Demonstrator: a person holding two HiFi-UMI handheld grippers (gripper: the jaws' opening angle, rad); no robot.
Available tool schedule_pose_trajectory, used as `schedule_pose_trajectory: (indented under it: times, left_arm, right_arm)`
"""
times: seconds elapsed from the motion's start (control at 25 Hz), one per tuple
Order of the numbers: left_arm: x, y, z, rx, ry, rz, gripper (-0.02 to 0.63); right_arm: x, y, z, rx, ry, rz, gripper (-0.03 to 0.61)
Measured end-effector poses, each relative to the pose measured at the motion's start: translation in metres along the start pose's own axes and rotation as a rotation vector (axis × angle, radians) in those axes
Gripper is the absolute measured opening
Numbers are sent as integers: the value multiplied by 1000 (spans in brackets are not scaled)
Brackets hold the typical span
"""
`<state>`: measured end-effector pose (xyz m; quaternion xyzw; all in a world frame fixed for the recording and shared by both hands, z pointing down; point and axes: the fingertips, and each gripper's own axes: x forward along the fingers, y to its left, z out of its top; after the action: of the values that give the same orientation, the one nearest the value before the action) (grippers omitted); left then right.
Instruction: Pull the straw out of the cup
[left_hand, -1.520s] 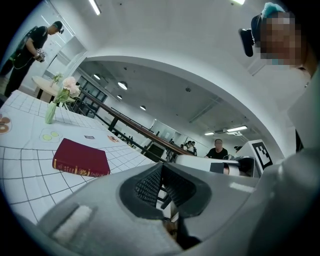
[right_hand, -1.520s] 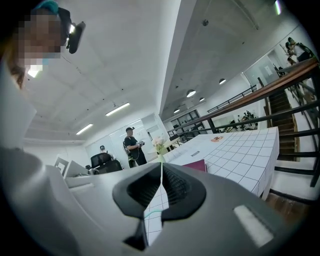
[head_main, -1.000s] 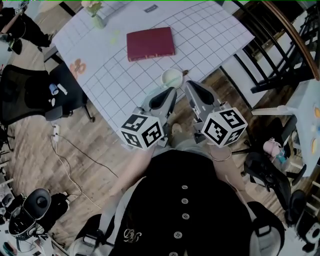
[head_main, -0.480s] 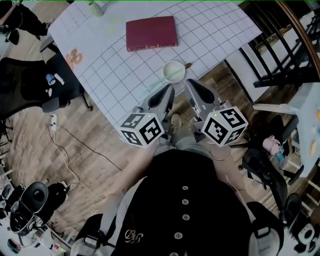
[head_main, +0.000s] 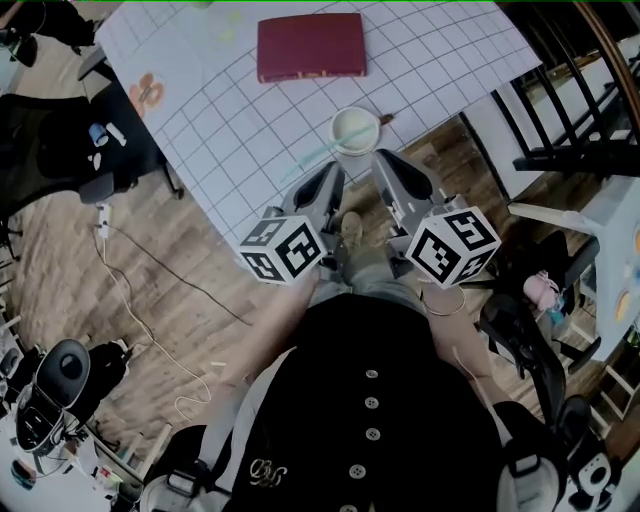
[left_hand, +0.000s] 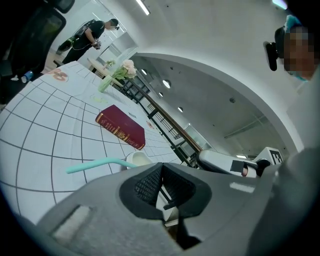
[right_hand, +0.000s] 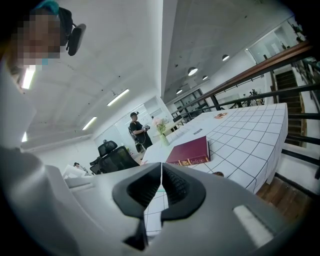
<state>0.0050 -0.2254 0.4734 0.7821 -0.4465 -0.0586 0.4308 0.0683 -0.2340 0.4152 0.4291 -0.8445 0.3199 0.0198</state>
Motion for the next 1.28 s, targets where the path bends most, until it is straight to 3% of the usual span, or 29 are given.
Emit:
schedule_pose_trajectory:
  times: [0.36,0.48,0.8,1.28]
  left_arm:
    - [3,15,-18,-48,12,36,47]
    - [7,24,-23,-61,8,77,90]
    - [11,54,-23,-135,-68,188,106]
    - [24,64,-9,-190,-131,192,147]
  right_arm:
    - [4,-6,-16,19,50,7,-2]
    - [5,-9,-20,21,62,7,-2]
    - [2,-16,-29,32,92,2,-3]
    - [5,-23,-31,45,103,2,-2]
